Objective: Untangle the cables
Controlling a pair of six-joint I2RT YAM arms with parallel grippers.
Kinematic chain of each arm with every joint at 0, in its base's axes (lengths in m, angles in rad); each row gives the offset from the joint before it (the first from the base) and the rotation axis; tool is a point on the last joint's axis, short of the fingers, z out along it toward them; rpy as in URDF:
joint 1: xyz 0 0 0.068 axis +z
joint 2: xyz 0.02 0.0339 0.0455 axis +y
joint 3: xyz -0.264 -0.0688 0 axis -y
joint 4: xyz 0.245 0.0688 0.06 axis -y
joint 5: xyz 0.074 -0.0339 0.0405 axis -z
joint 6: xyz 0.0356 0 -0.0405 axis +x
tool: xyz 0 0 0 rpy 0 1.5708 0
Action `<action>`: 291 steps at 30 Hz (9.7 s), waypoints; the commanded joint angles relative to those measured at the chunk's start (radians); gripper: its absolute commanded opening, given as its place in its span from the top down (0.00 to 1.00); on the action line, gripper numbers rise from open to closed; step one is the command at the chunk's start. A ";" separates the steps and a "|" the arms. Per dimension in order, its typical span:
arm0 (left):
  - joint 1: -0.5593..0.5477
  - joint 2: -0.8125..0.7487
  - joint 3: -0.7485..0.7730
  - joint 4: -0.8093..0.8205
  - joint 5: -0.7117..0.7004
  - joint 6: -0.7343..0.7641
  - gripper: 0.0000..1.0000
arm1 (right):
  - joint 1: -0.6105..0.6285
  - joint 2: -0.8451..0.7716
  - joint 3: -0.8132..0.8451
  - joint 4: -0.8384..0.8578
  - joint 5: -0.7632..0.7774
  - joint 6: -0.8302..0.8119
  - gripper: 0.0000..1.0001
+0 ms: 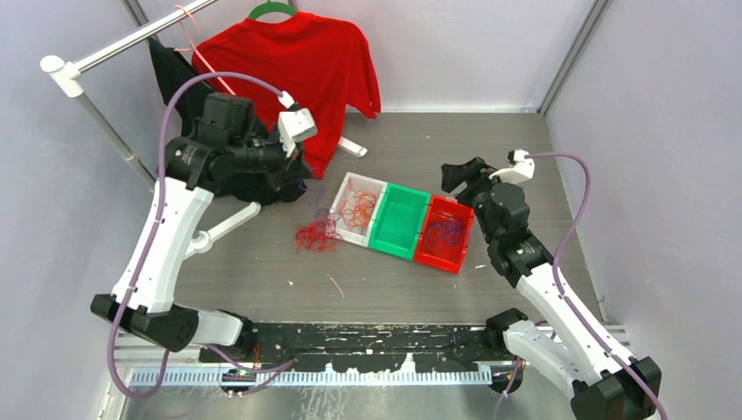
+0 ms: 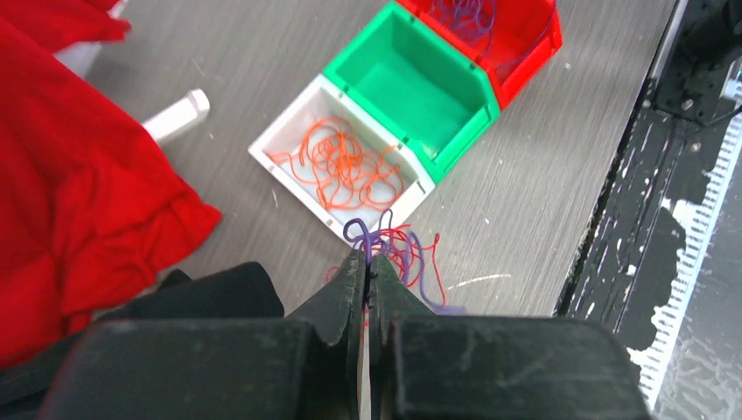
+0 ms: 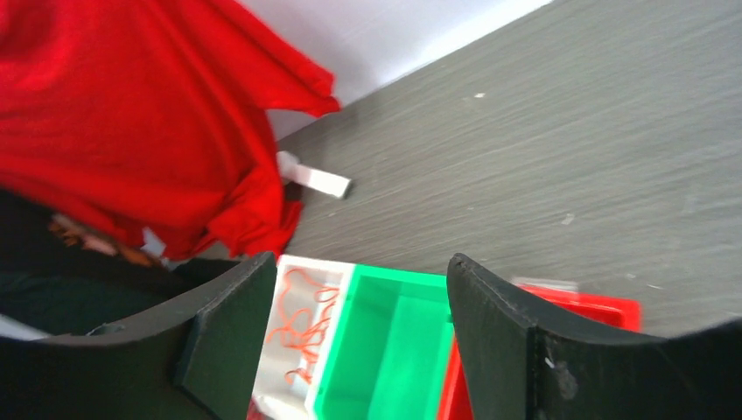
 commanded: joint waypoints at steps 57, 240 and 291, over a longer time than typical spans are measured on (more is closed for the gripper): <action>-0.015 -0.178 0.410 -0.016 -0.010 -0.089 1.00 | 0.554 0.493 0.170 0.459 -0.376 -0.201 0.20; 0.061 -0.152 0.388 0.010 -0.191 0.083 1.00 | 0.634 0.774 0.552 0.520 -0.545 -0.372 0.15; 0.062 0.024 0.810 1.057 -0.532 0.178 1.00 | 0.732 1.091 0.330 0.653 -0.282 -0.205 0.64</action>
